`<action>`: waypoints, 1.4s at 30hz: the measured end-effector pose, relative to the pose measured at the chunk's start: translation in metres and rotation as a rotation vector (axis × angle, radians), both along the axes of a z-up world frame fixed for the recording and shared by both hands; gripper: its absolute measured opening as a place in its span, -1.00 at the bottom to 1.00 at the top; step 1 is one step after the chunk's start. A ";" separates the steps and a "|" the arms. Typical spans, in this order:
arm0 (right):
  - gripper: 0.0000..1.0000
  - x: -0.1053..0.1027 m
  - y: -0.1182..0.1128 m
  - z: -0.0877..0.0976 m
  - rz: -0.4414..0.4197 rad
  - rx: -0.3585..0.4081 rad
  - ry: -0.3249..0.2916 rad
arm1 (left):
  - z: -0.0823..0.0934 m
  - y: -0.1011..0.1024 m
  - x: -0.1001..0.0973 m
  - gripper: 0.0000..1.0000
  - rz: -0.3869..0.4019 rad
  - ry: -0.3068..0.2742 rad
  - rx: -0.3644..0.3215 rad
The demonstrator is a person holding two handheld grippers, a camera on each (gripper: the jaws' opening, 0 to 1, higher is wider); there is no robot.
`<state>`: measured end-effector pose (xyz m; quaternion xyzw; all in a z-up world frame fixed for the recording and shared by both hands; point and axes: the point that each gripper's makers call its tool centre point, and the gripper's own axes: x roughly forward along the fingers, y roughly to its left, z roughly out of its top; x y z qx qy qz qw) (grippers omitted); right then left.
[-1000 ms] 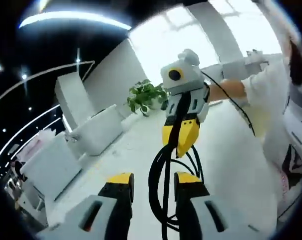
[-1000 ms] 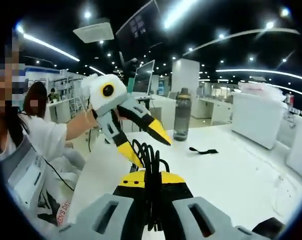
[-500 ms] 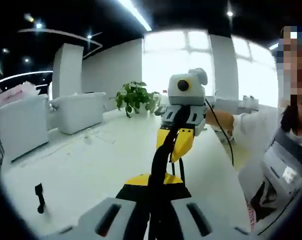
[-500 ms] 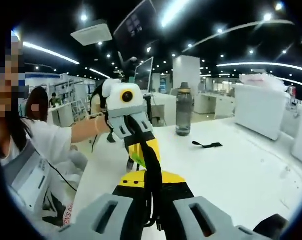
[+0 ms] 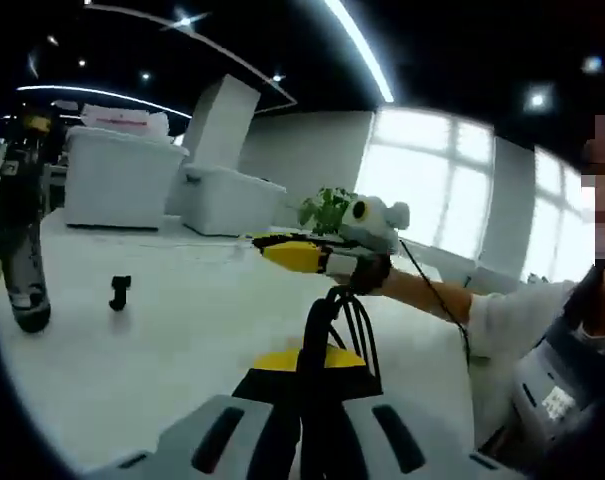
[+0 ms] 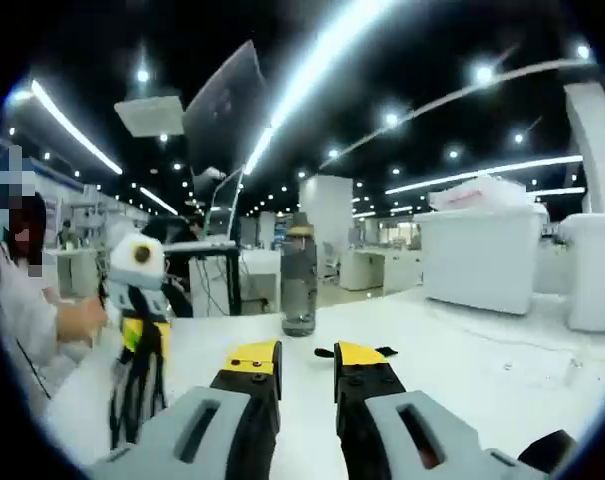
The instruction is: Coil the Type-C to USB data cable on the desktop and secure it with Velcro straps.
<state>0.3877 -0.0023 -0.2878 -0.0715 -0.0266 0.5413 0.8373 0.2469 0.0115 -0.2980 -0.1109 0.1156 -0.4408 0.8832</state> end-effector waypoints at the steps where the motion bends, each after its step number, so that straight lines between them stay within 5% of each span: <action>1: -0.54 0.009 0.014 -0.011 -0.017 -0.039 -0.044 | -0.001 0.004 -0.001 -0.93 0.008 0.001 -0.006; 3: -0.46 0.023 0.041 -0.031 -0.022 -0.131 -0.144 | -0.003 0.010 -0.003 -0.93 0.020 0.003 -0.021; 6: -0.37 0.036 0.076 -0.054 0.009 -0.195 -0.164 | 0.001 0.016 -0.009 -0.93 0.026 -0.012 -0.049; 12: -0.60 0.065 0.115 -0.074 0.002 -0.380 -0.380 | 0.008 0.017 -0.013 -0.93 0.022 -0.058 -0.046; 14: -0.94 0.072 0.121 -0.071 -0.008 -0.379 -0.366 | 0.009 0.016 -0.012 -0.93 0.025 -0.059 -0.045; 16: -0.97 0.069 0.122 -0.063 0.008 -0.332 -0.323 | 0.009 0.012 -0.014 -0.93 0.020 -0.036 -0.059; 20: -0.97 0.050 0.075 -0.043 0.019 -0.319 -0.305 | 0.010 0.000 -0.027 -0.93 -0.005 -0.016 -0.063; 26: -0.97 -0.027 -0.028 -0.013 0.046 -0.223 -0.276 | 0.018 -0.032 -0.049 -0.93 -0.091 0.006 -0.118; 32: -0.94 -0.095 -0.094 -0.029 0.051 -0.255 -0.254 | 0.021 -0.085 -0.072 -0.93 -0.244 0.050 -0.187; 34: -0.75 -0.106 -0.107 -0.036 0.031 -0.206 -0.140 | 0.023 -0.100 -0.073 -0.93 -0.275 0.063 -0.207; 37: -0.65 -0.116 -0.128 -0.022 0.010 0.016 0.087 | 0.027 -0.116 -0.068 -0.93 -0.305 0.077 -0.238; 42: -0.66 -0.096 -0.183 0.005 -0.172 0.137 0.053 | 0.027 -0.130 -0.036 -0.93 -0.286 0.103 -0.247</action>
